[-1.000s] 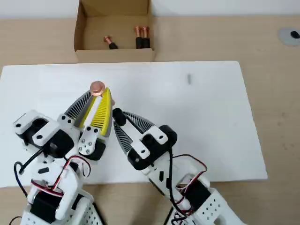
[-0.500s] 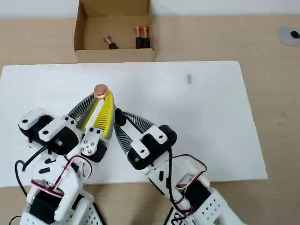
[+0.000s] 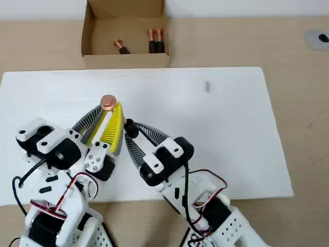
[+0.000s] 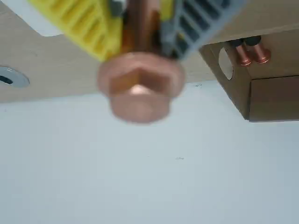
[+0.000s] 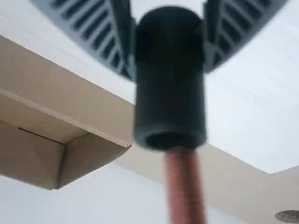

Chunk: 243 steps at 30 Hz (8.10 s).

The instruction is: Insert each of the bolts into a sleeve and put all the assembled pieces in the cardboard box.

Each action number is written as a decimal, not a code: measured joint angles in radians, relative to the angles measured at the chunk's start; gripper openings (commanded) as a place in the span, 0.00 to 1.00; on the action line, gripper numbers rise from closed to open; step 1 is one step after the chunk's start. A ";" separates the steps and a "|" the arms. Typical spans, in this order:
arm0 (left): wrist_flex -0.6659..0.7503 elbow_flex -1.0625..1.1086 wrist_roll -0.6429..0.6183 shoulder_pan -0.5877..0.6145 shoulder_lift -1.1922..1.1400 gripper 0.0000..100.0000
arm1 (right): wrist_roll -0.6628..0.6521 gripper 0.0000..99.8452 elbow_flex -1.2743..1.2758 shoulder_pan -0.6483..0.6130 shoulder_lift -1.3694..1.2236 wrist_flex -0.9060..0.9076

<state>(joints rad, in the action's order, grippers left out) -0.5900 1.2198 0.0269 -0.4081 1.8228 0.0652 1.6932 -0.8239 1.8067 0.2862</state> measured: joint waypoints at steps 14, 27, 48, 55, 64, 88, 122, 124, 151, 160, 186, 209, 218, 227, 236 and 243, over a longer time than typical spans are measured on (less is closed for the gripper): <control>-0.002 0.002 -0.014 -0.069 -0.003 0.01 | 0.003 0.01 -0.002 0.003 0.002 -0.008; -0.152 0.000 0.031 -0.112 -0.002 0.06 | 0.000 0.01 0.000 0.002 0.002 -0.009; -0.588 -0.172 0.143 -0.038 0.000 0.16 | 0.000 0.01 0.000 0.000 0.000 -0.049; -0.735 -0.310 0.089 0.121 0.000 0.16 | 0.000 0.01 0.000 0.110 0.000 -0.153; -0.801 -0.273 -0.028 0.450 0.002 0.16 | 0.000 0.01 -0.278 0.272 -0.245 -0.167; -0.565 -0.041 -0.031 0.552 -0.002 0.01 | 0.000 0.01 -2.048 0.404 -2.268 -0.169; -0.615 -0.041 -0.031 0.554 -0.002 0.01 | 0.002 0.17 -2.898 0.493 -2.931 0.190; -0.615 -0.041 -0.031 0.554 -0.002 0.01 | 0.002 0.17 -2.929 0.483 -2.931 0.199; -0.588 -0.025 -0.031 0.422 -0.002 0.00 | 0.210 0.01 -3.319 0.488 -2.447 1.470; -0.588 -0.025 -0.031 0.422 -0.002 0.00 | 0.210 0.01 -3.320 0.512 -2.186 1.488; -0.577 0.089 0.077 0.422 -0.003 0.01 | 0.207 0.01 -1.444 0.517 -1.039 1.310; -0.497 0.374 0.077 0.422 -0.003 0.01 | -0.074 0.01 -0.247 0.519 -0.002 0.786; -0.488 0.414 0.077 0.422 -0.003 0.01 | -0.080 0.01 -0.072 0.555 0.002 0.692; -0.486 0.431 0.077 0.422 -0.003 0.01 | -0.080 0.01 -0.003 0.557 0.002 0.684; -0.486 0.431 0.077 0.422 -0.003 0.01 | -0.080 0.01 -0.003 0.557 0.002 0.772; -0.486 0.431 0.077 0.422 -0.003 0.01 | -0.080 0.01 -0.003 0.557 0.002 0.775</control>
<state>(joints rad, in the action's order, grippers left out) -1.0764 1.6510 0.1036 0.0138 1.8197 -0.0146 1.6901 -0.2670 1.8082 1.0610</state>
